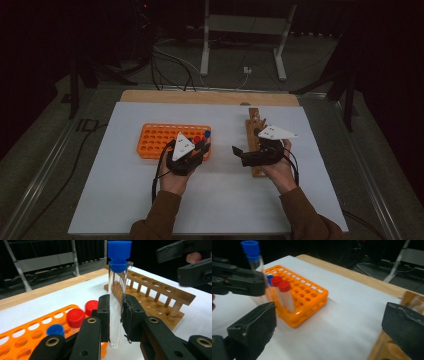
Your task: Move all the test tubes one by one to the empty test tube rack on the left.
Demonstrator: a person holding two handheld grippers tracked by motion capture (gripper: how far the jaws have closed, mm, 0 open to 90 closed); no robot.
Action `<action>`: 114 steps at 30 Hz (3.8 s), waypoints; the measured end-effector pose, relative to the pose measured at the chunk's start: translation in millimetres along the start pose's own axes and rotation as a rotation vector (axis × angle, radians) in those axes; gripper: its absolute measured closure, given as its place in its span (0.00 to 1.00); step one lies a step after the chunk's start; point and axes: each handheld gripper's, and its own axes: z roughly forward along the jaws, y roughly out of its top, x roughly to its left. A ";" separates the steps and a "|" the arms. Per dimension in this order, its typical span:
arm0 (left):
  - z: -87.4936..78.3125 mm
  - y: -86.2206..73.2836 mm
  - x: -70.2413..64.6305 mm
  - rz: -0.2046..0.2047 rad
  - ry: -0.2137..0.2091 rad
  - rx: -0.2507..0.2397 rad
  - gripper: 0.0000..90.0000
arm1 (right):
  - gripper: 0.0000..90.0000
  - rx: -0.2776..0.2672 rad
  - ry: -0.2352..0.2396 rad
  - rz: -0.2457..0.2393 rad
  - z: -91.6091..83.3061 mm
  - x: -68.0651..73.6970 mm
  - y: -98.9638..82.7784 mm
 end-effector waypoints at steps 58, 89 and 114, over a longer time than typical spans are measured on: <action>-0.3 -44.2 52.9 -0.055 0.175 0.074 0.86 | 0.00 -0.048 -0.082 0.051 -27.7 -16.8 -17.6; -22.2 -38.1 58.6 -0.147 0.141 0.069 0.41 | 0.01 -0.045 -0.081 0.051 -29.0 -21.4 -15.9; -58.8 -30.5 63.5 -0.191 0.145 -0.013 0.01 | 0.13 0.018 -0.156 0.070 -2.1 -62.8 4.1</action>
